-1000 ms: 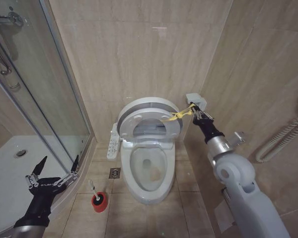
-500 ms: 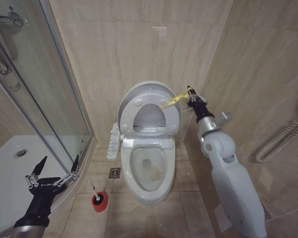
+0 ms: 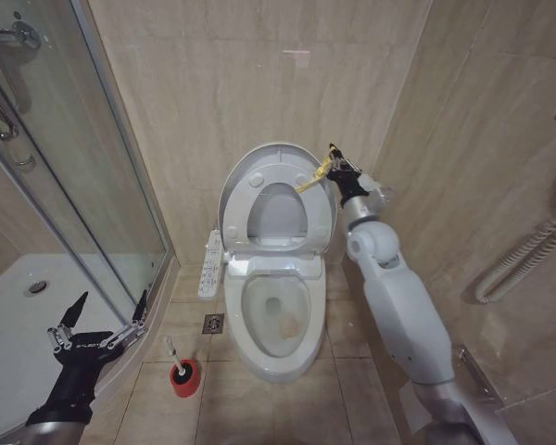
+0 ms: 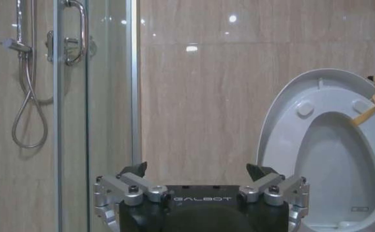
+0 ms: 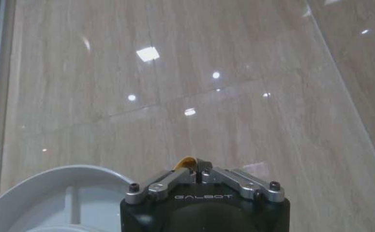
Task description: Open the toilet lid, clean the toilet bowl with a toilet brush, close the toilet lid, and flush.
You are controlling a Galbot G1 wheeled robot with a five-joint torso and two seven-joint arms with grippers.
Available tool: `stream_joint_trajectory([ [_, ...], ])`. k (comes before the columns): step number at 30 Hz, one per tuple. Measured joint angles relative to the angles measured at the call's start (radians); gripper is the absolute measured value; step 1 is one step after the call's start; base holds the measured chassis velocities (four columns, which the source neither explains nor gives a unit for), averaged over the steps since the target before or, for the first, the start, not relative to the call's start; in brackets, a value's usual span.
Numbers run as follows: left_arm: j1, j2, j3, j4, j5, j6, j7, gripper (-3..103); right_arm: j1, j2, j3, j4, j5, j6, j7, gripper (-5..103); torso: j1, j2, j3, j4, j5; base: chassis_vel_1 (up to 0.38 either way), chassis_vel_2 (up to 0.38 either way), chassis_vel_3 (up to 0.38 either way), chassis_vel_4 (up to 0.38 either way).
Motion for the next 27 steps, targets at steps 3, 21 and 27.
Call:
stream_joint_trajectory([
  [3,0.000,0.000,0.000,0.000,0.000,0.000,0.000,100,0.032,0.008,-0.001,-0.041,-0.015,0.013,0.004,0,0.000,0.000,0.000,0.0002,-0.0001,0.000,0.000,0.000,0.000],
  [21,0.000,0.000,0.000,0.000,0.000,0.000,0.000,100,0.178,0.056,-0.021,-0.267,-0.162,0.088,0.054,0,0.000,0.000,0.000,0.0000,0.0000,0.000,0.000,0.000,0.000],
  [27,0.000,0.000,0.000,0.000,0.000,0.000,0.000,100,0.211,0.071,-0.023,-0.326,-0.214,0.117,0.067,0,0.000,0.000,0.000,0.0003,0.0000,0.000,0.000,0.000,0.000],
])
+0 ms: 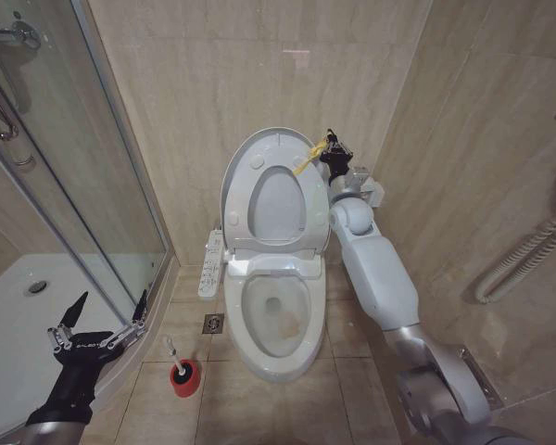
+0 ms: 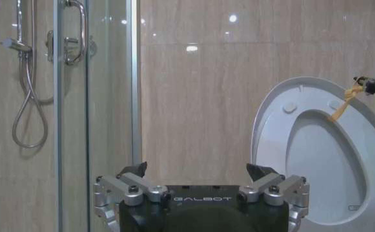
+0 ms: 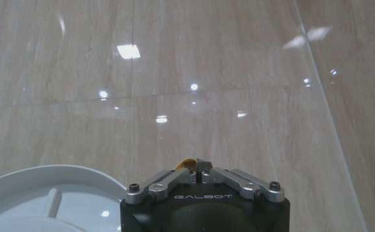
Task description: Open the toilet lid, clean the toilet bowl with a toilet brush, close the toilet lid, and flush.
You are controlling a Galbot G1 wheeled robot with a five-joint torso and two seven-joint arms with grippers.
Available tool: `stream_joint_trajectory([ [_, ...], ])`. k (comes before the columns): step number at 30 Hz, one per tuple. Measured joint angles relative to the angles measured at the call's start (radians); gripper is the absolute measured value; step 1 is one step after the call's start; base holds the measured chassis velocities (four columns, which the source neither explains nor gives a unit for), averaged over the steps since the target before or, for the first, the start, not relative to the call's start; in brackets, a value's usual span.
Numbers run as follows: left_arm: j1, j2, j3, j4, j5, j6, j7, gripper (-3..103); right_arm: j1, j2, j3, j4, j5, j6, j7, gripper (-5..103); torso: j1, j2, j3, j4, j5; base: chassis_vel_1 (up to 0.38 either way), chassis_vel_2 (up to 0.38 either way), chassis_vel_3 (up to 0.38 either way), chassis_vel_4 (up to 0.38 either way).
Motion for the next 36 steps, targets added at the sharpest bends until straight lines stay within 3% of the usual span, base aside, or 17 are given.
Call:
stream_joint_trajectory([
  [19,0.000,0.000,0.000,0.000,0.000,0.000,0.000,100,0.084,0.026,0.037,-0.191,-0.100,0.078,0.000,0,0.000,0.000,0.000,0.0000,0.0001,0.000,0.000,0.000,0.000],
  [36,0.000,0.000,0.000,0.000,0.000,0.000,0.000,100,0.078,0.001,0.034,-0.164,-0.086,0.053,0.010,0,0.000,0.000,0.000,0.0000,0.0001,0.000,0.000,0.000,0.000],
])
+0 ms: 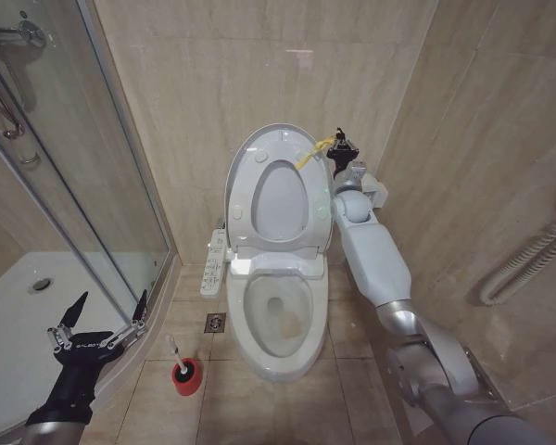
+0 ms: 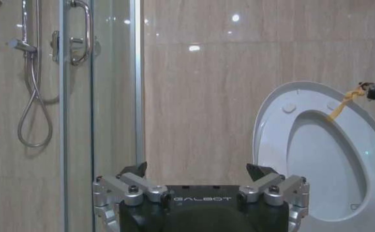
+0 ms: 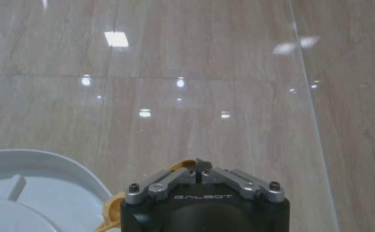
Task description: Open the toilet lid, clean the toilet bowl with a toilet brush, close the toilet lid, and flush.
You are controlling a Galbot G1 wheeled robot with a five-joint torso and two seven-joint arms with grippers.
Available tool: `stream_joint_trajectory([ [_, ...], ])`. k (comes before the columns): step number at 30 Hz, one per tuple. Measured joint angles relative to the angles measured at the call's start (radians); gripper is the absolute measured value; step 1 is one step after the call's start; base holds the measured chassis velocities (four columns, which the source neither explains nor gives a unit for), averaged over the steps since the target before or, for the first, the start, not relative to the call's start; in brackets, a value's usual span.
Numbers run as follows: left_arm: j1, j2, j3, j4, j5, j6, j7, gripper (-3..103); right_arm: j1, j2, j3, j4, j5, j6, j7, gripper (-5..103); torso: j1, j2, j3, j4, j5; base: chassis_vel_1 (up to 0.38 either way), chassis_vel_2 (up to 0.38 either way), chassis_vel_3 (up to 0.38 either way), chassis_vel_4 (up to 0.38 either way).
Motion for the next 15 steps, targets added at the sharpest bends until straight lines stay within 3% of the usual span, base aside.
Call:
stream_joint_trajectory([
  [12,0.000,0.000,0.000,0.000,0.000,0.000,0.000,100,-0.095,-0.074,-0.072,0.193,0.094,-0.093,0.025,0,0.000,0.000,0.000,-0.0011,0.0001,0.000,0.000,0.000,0.000],
  [13,0.000,0.000,0.000,0.000,0.000,0.000,0.000,100,-0.112,-0.079,-0.083,0.218,0.105,-0.106,0.031,9,0.000,0.000,0.000,-0.0012,0.0001,0.000,0.000,0.000,0.000],
  [15,0.000,0.000,0.000,0.000,0.000,0.000,0.000,100,-0.138,-0.089,-0.096,0.255,0.116,-0.128,0.035,9,0.000,0.000,0.000,-0.0009,0.0002,0.000,0.000,0.000,0.000],
])
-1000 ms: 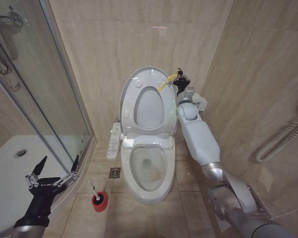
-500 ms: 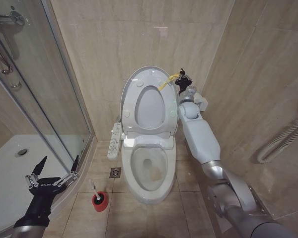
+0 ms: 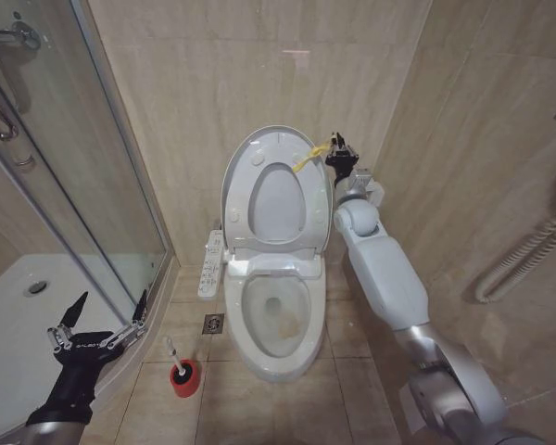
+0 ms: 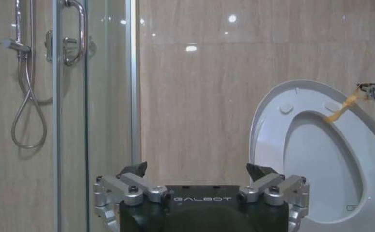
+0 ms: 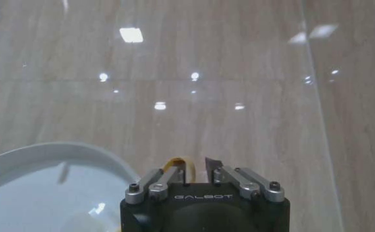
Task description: Open the toilet lid, clean the toilet bowl with a toilet brush, close the toilet lid, and flush.
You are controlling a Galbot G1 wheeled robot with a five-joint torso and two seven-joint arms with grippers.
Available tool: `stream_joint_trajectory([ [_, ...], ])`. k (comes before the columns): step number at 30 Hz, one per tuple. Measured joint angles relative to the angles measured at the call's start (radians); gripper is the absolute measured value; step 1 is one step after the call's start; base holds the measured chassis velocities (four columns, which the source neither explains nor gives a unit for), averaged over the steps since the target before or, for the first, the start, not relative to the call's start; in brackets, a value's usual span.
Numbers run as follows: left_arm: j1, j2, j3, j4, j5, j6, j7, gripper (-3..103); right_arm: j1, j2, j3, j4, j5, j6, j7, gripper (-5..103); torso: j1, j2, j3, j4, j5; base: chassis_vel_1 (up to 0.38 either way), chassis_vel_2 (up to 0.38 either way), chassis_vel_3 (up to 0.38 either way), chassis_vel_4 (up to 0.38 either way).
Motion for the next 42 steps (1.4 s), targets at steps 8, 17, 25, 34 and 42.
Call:
stream_joint_trajectory([
  [8,0.000,0.000,0.000,0.000,0.000,0.000,0.000,100,-0.101,-0.047,-0.028,0.137,0.027,-0.083,0.014,36,0.000,0.000,0.000,0.0006,-0.0002,0.000,0.000,0.000,0.000],
  [17,0.000,0.000,0.000,0.000,0.000,0.000,0.000,100,-0.206,-0.123,-0.012,0.271,0.043,-0.156,0.033,63,0.000,0.000,0.000,0.0008,-0.0002,0.000,0.000,0.000,0.000],
  [25,0.000,0.000,0.000,0.000,0.000,0.000,0.000,100,-0.345,-0.194,0.041,0.429,0.088,-0.204,0.051,90,0.000,0.000,0.000,0.0010,-0.0001,0.000,0.000,0.000,0.000],
  [34,0.000,0.000,0.000,0.000,0.000,0.000,0.000,100,-0.645,-0.253,0.128,0.651,0.105,-0.261,0.084,100,0.000,0.000,0.000,0.0003,0.0000,0.000,0.000,0.000,0.000],
  [42,0.000,0.000,0.000,0.000,0.000,0.000,0.000,100,-0.878,-0.224,0.191,0.738,0.057,-0.254,0.080,100,0.000,0.000,0.000,0.0007,-0.0001,0.000,0.000,0.000,0.000],
])
